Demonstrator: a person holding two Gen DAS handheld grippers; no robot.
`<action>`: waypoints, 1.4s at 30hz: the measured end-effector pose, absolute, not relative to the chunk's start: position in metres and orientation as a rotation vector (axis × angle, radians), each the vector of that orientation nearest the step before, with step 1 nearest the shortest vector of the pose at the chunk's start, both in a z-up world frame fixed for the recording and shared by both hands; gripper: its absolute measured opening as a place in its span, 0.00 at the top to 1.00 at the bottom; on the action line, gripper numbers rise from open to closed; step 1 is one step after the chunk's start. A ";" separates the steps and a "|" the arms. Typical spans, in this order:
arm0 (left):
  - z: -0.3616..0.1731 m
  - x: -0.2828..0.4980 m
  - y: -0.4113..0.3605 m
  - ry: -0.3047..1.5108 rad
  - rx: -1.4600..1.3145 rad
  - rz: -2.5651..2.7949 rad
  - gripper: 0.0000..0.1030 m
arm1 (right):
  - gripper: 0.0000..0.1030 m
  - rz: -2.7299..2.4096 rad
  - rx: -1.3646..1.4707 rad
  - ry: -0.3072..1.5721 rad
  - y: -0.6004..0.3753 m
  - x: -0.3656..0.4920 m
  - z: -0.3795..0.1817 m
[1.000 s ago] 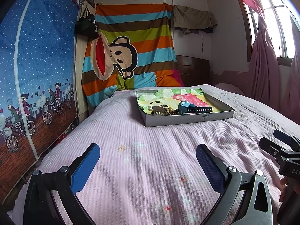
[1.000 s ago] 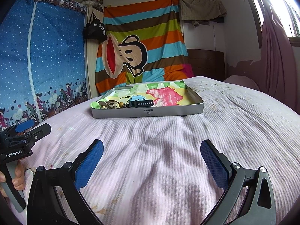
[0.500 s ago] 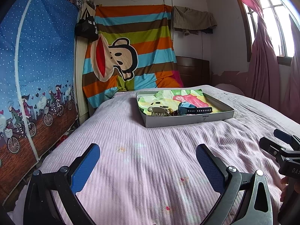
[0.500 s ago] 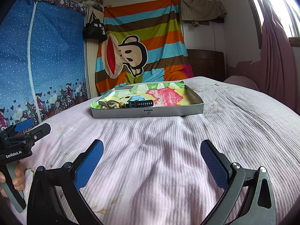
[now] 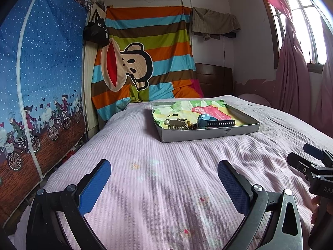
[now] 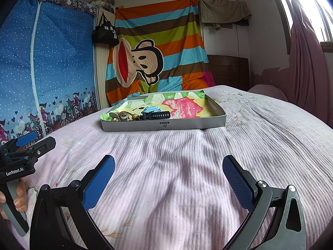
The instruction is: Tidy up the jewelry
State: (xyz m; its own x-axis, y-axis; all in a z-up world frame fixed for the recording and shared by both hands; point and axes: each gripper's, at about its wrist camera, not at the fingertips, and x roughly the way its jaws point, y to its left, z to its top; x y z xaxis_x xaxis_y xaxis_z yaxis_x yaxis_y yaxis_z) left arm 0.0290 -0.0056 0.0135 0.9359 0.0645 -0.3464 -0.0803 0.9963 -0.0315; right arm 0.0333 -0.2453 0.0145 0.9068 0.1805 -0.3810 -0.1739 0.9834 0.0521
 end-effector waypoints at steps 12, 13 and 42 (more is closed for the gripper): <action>0.013 0.029 -0.005 0.350 -0.046 0.074 0.00 | 0.01 0.183 0.017 0.396 -0.245 0.033 0.014; 0.013 0.029 -0.005 0.350 -0.046 0.075 0.00 | 0.01 0.183 0.017 0.396 -0.245 0.033 0.014; 0.012 0.028 -0.005 0.346 -0.044 0.075 0.00 | 0.01 0.180 0.019 0.393 -0.247 0.033 0.017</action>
State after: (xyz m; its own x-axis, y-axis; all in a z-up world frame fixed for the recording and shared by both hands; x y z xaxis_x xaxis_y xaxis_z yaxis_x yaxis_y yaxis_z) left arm 0.0281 -0.0046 0.0123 0.9380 0.0655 -0.3403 -0.0805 0.9963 -0.0303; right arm 0.0327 -0.2470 0.0171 0.9078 0.1783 -0.3796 -0.1711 0.9838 0.0529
